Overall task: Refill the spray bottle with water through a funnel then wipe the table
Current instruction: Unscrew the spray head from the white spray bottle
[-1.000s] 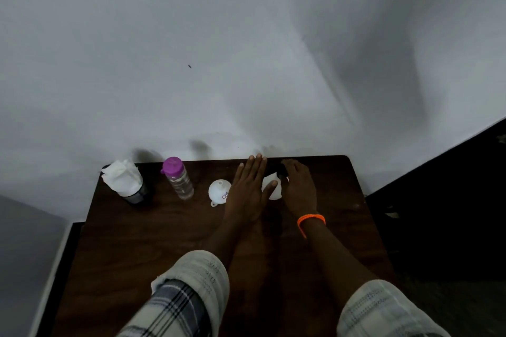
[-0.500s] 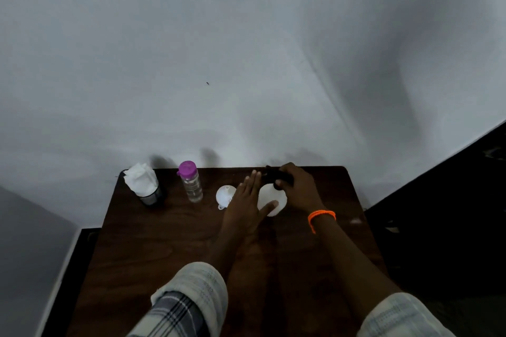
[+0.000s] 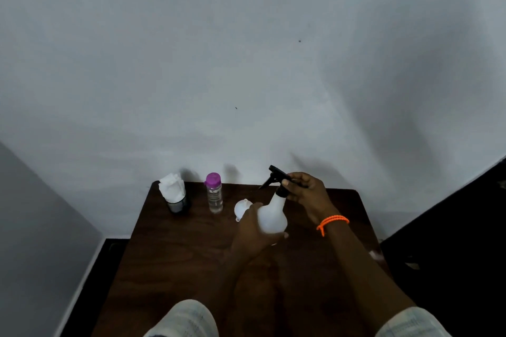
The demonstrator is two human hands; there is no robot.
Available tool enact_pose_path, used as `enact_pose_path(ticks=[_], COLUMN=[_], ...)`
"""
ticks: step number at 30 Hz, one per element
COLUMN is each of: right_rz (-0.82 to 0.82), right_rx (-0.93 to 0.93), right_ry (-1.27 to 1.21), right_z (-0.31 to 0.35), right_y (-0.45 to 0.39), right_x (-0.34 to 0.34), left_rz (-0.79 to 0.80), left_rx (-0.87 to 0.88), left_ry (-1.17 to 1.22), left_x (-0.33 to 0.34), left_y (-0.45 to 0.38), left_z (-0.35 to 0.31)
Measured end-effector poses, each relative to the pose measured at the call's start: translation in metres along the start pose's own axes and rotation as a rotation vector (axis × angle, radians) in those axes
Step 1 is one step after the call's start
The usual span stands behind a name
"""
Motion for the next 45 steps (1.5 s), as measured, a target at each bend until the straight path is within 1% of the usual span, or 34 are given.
enact_pose_path(ticks=[3,7,16,18,20,23,25,28,30,34,37,39,42,44,45], right_rz=[-0.013,0.007,0.216,0.245,0.208,-0.002,-0.115,-0.192,-0.220,-0.253,-0.229,-0.171,0.010,0.118,0.172], right_rx=[0.000,-0.035,-0.068,-0.069,-0.086,-0.175,-0.233,-0.348,-0.365,-0.328,-0.249,-0.200,-0.086,-0.043,-0.037], right_ry=[-0.021,0.032,0.115,0.135,0.192,0.419,0.481,0.583,0.573,0.462,0.368,0.331,0.147,0.130,0.163], right_z=[0.000,0.001,0.009,0.008,0.009,0.019,0.026,0.028,0.029,0.036,0.034,0.028,0.021,0.020,0.020], right_y=[0.019,0.038,0.061,0.064,0.063,0.062,0.069,0.077,0.081,0.082,0.077,0.069,0.062,0.062,0.062], right_x=[0.013,0.029,0.053,0.056,0.058,0.057,0.062,0.073,0.074,0.063,0.054,0.051,0.052,0.052,0.053], left_rz=[-0.088,-0.070,-0.021,-0.030,-0.061,-0.097,-0.101,-0.114,-0.118,-0.128,-0.152,-0.152,-0.138,-0.112,-0.095], left_rx=[0.034,0.035,0.044,0.035,0.016,0.003,0.006,0.007,0.010,-0.023,-0.062,-0.063,-0.049,-0.016,0.004], left_ry=[-0.021,-0.024,-0.031,-0.023,-0.029,-0.080,-0.114,-0.108,-0.089,-0.084,-0.045,-0.015,0.009,0.017,0.011], left_x=[-0.021,-0.035,-0.056,-0.061,-0.067,-0.071,-0.070,-0.067,-0.065,-0.063,-0.066,-0.066,-0.066,-0.065,-0.064], left_y=[0.010,0.022,0.035,0.038,0.040,0.044,0.046,0.047,0.046,0.043,0.042,0.041,0.040,0.041,0.041], left_z=[-0.014,-0.016,-0.002,0.000,0.003,0.006,0.006,0.003,0.001,0.005,0.007,0.007,0.007,0.006,0.005])
Point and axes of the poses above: each hand's wrist, its own y-axis away from the middle knuckle, its own x-axis out of the palm, z = x × y, the point moved 10 cm from there along -y, towards the middle knuckle, and after that the axes turned 15 degrees about -z, right-handed, at the moved point
